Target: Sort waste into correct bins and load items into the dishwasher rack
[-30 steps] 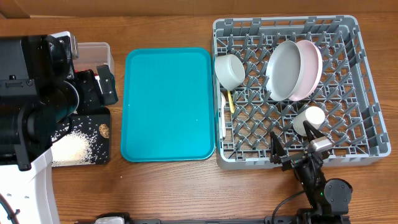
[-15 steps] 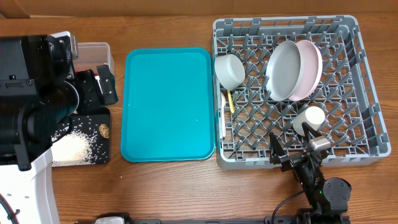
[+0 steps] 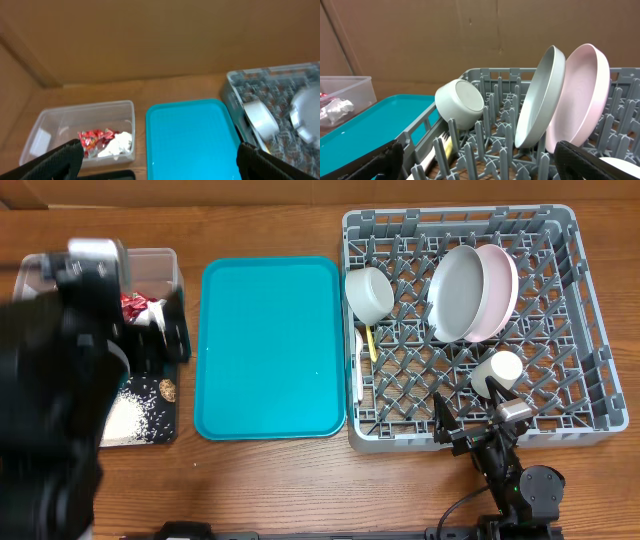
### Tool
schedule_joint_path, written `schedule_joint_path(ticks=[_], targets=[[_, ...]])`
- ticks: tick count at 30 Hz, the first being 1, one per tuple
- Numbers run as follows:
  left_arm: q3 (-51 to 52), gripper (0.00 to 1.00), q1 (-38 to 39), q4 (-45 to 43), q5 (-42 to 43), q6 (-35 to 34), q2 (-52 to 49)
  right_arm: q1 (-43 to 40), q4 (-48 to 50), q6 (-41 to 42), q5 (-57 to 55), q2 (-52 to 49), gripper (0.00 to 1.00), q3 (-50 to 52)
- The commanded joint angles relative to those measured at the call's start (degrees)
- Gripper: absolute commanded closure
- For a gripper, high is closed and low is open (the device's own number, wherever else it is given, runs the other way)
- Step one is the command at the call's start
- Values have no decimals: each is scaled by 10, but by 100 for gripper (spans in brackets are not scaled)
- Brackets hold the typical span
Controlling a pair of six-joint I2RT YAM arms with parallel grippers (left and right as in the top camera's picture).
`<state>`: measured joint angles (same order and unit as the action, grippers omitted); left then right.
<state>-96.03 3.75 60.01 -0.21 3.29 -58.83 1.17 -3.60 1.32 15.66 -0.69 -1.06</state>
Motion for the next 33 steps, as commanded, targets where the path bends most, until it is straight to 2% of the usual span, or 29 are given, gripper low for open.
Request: schedule_joint_path(ticks=[1, 7, 11, 16, 25, 33], targets=[[173, 0, 3, -80, 32, 108, 123, 2, 3, 2, -6, 4, 0, 6], [393, 0, 3, -180, 33, 126, 297, 2, 3, 2, -6, 4, 0, 6], [574, 0, 3, -275, 34, 116, 452, 2, 3, 2, -6, 4, 0, 6], [742, 0, 3, -351, 24, 97, 587, 2, 3, 2, -6, 4, 0, 6], [944, 0, -8, -594, 13, 94, 586, 2, 3, 2, -6, 4, 0, 6], [958, 0, -7, -556, 14, 94, 585, 2, 3, 2, -6, 4, 0, 6]])
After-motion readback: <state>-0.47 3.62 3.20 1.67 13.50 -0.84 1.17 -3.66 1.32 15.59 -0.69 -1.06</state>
